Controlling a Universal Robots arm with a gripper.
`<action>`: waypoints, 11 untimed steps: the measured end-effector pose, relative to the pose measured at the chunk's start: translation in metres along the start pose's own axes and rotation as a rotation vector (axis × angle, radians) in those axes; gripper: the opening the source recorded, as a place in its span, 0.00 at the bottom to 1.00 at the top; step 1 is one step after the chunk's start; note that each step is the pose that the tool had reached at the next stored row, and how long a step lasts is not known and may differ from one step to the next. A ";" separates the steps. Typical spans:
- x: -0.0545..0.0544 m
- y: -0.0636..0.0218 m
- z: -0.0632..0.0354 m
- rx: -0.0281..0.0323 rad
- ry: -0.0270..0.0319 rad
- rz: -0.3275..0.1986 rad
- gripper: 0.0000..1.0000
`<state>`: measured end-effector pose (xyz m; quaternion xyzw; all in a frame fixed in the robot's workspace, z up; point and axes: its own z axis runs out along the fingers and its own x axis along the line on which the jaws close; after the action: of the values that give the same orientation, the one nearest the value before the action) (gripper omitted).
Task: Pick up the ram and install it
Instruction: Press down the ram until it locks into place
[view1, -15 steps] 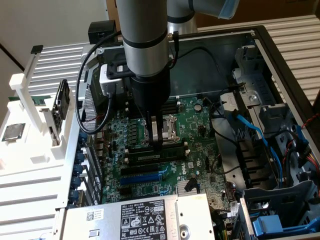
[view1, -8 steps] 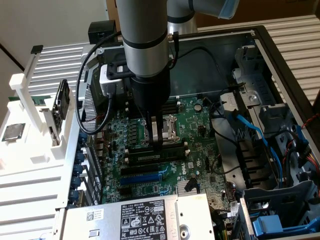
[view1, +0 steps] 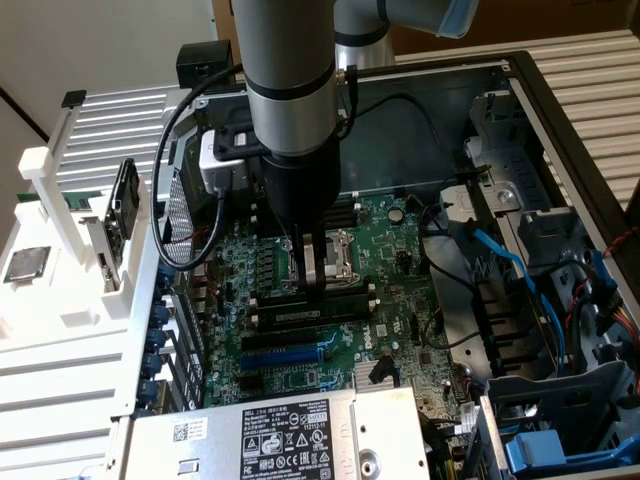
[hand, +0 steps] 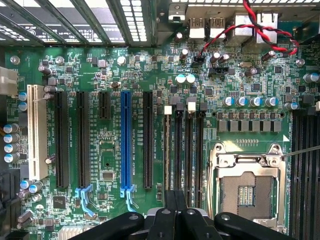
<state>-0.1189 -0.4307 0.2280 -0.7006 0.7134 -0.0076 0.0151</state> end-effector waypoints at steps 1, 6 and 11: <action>0.000 0.0000 0.0000 0.0000 -0.0002 0.000 0.10; 0.000 0.0000 0.0005 0.0000 -0.0023 0.000 0.10; 0.000 0.0001 0.0005 -0.0001 -0.0042 0.000 0.10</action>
<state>-0.1190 -0.4308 0.2275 -0.7006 0.7134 -0.0061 0.0166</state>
